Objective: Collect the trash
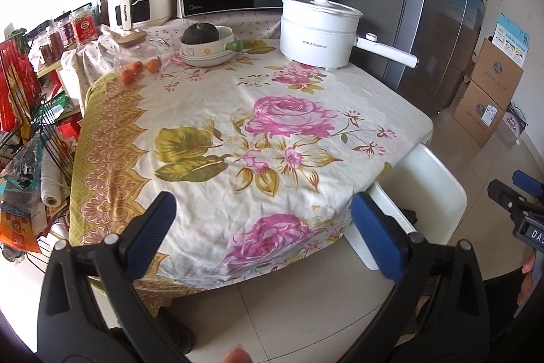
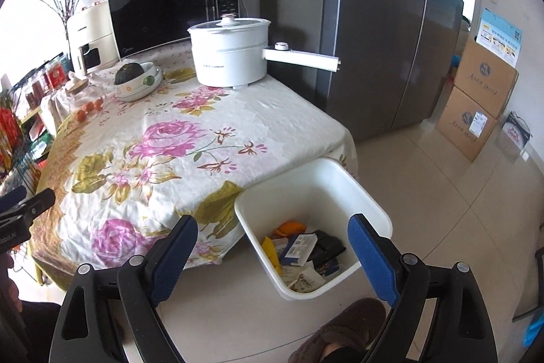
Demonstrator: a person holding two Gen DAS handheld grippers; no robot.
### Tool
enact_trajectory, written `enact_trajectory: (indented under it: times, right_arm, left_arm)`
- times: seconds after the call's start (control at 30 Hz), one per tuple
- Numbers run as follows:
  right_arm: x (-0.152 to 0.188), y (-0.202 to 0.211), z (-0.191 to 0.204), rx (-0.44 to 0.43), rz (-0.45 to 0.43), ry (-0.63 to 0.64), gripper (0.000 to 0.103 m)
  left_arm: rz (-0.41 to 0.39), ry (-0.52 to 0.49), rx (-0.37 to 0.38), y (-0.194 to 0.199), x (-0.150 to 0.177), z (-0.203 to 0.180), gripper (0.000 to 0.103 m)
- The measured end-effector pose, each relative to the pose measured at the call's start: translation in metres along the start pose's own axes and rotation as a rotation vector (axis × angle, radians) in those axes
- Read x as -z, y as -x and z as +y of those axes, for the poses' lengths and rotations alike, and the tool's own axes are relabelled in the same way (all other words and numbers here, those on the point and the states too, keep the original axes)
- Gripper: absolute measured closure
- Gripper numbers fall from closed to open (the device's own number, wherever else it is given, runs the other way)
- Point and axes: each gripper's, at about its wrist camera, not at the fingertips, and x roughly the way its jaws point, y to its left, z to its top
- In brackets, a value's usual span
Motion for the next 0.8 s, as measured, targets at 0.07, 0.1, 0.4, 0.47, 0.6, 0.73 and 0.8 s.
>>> enact_trajectory:
  times: [0.07,0.1,0.4,0.47,0.6,0.73,0.8]
  right_arm:
    - [-0.003,0.000,0.009,-0.013,-0.008,0.027,0.011]
    - [-0.005,0.001,0.014,-0.013,-0.014,0.038,0.011]
    - [-0.012,0.007,0.023,-0.006,-0.064,0.057,0.011]
    - [-0.012,0.006,0.021,-0.010,-0.064,0.048,0.011]
    - [-0.009,0.005,0.021,-0.015,-0.061,0.048,0.011]
    - [-0.007,0.005,0.023,-0.007,-0.059,0.062,0.011]
    - [-0.007,0.004,0.023,-0.009,-0.054,0.060,0.011]
  left_arm:
    - [-0.003,-0.011,-0.002,0.000,0.000,-0.003,0.001]
    - [-0.006,-0.017,-0.008,0.001,0.000,-0.005,0.001]
    - [-0.010,-0.006,-0.006,0.003,0.002,-0.016,0.001]
    - [-0.008,0.003,-0.004,0.002,0.002,-0.016,0.001]
    - [-0.011,0.017,0.004,0.004,0.002,-0.015,0.001]
    - [-0.021,0.012,0.007,0.007,0.002,-0.017,0.001]
    - [-0.031,0.019,0.014,0.009,0.003,-0.017,0.001]
